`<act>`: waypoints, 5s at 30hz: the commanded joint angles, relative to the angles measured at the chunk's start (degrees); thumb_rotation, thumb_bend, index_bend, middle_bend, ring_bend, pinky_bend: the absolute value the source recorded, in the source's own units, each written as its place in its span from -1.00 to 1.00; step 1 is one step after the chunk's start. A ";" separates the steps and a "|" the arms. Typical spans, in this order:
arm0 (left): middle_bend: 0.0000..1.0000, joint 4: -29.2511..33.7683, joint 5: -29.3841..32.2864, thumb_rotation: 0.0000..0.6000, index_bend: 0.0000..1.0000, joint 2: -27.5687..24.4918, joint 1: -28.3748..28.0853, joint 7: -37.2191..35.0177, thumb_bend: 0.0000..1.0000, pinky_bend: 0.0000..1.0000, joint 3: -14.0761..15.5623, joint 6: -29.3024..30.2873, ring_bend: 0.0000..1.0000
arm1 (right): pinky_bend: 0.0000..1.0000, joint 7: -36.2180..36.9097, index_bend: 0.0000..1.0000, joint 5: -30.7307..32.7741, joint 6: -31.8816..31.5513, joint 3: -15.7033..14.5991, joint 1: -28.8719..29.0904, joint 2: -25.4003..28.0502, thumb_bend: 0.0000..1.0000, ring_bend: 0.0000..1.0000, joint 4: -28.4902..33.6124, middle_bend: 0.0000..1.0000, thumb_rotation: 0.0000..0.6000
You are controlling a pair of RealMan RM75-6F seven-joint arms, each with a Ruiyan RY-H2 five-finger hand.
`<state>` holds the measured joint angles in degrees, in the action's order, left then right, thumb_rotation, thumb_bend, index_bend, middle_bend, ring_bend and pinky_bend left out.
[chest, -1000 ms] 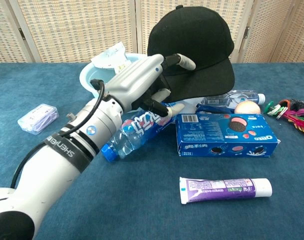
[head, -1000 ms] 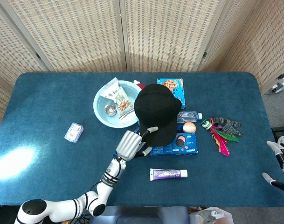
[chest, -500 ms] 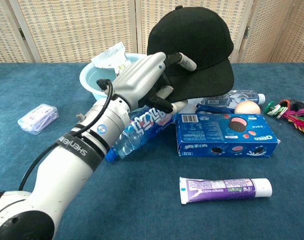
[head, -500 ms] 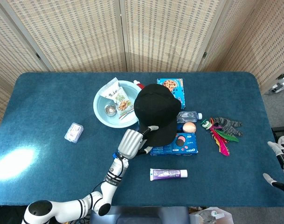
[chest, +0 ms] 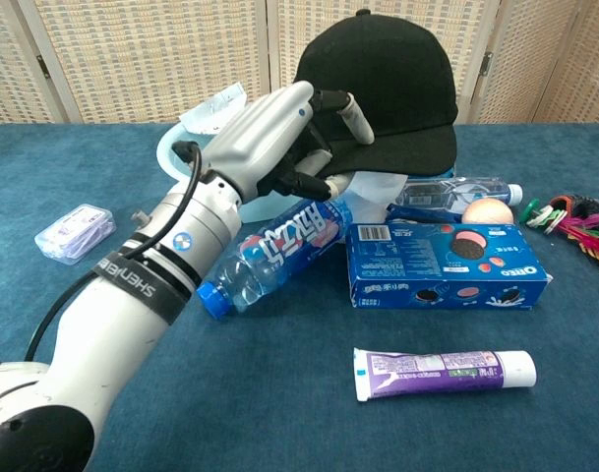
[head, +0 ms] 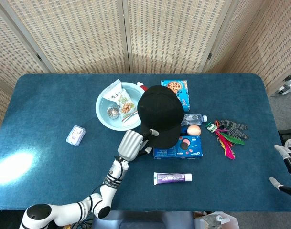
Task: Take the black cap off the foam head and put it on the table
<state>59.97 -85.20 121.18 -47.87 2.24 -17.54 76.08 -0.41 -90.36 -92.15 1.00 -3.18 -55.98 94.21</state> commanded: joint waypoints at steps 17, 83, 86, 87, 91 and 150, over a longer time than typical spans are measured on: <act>0.95 5.10 -0.16 1.00 0.24 -5.42 -4.37 -1.94 0.06 1.00 -6.28 0.42 1.00 | -0.56 0.34 -0.68 -0.33 -0.59 0.18 -0.17 -0.10 -0.79 -0.68 -0.20 -0.56 1.00; 0.96 4.95 -1.97 1.00 0.29 -40.84 16.96 -8.10 0.06 1.00 3.11 17.75 1.00 | -0.56 0.65 -0.68 -2.83 -1.25 0.16 0.37 0.24 -0.79 -0.68 0.49 -0.56 1.00; 0.96 3.20 -2.22 1.00 0.30 -41.19 18.65 -8.75 0.06 1.00 4.64 17.90 1.00 | -0.56 0.66 -0.68 -3.12 -1.35 0.13 0.44 0.31 -0.79 -0.68 0.56 -0.56 1.00; 0.96 2.26 -2.31 1.00 0.30 -41.18 19.13 -8.85 0.06 1.00 5.16 17.83 1.00 | -0.56 0.63 -0.68 -3.23 -1.36 0.09 0.45 0.30 -0.79 -0.68 0.60 -0.56 1.00; 0.96 -0.59 -2.99 1.00 0.30 -40.73 20.23 -9.36 0.06 1.00 6.70 17.63 1.00 | -0.56 0.43 -0.68 -3.28 -1.35 -0.01 0.42 0.17 -0.79 -0.68 0.71 -0.56 1.00; -0.01 13.57 2.39 1.00 -0.87 -33.60 27.98 21.42 -0.85 1.00 15.32 1.83 0.34 | -0.56 1.03 -0.68 -2.08 -0.17 0.07 0.87 -0.84 -0.79 -0.67 -0.41 -0.56 1.00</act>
<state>71.58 -83.84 89.03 -20.90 22.54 -1.88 77.45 0.62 -92.44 -92.32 1.07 -2.31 -56.81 93.81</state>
